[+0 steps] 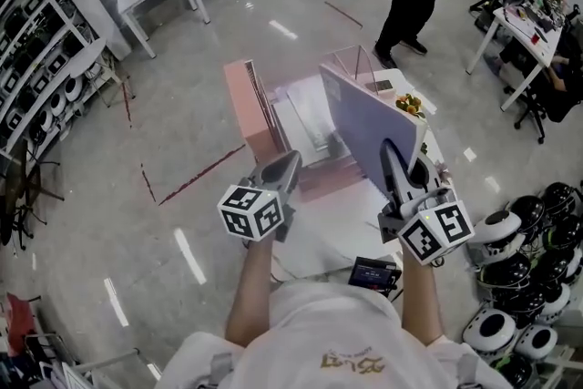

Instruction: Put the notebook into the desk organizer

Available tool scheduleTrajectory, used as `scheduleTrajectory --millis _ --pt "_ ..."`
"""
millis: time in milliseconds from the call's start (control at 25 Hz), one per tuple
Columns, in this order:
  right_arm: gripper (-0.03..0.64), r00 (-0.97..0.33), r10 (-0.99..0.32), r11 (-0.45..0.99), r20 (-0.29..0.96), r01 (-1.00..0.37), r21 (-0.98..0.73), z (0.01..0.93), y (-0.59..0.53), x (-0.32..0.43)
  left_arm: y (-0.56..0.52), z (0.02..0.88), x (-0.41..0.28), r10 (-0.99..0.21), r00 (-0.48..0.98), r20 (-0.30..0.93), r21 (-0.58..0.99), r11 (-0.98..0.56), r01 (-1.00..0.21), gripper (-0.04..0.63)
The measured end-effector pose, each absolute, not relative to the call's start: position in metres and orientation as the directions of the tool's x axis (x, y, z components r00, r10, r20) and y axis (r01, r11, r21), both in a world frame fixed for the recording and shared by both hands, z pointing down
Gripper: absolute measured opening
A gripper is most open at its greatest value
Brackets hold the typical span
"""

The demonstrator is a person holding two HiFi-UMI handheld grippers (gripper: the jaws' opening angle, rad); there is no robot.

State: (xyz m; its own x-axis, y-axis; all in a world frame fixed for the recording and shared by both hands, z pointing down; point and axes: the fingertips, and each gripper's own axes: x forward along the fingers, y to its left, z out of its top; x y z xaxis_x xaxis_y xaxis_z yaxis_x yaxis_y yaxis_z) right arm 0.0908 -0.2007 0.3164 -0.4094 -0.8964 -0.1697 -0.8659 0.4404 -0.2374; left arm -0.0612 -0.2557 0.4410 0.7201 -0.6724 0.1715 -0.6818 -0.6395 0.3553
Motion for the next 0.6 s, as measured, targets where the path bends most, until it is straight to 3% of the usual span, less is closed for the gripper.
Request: scheduleTrajectory --millis 600 --pt "0.043 -0.471 -0.866 0.489 -0.165 -0.868 -0.085 0.338 -0.229 0.077 -0.273 0.445 -0.059 -0.701 0.692 0.174 0.344 -0.615 -0.709 0.018"
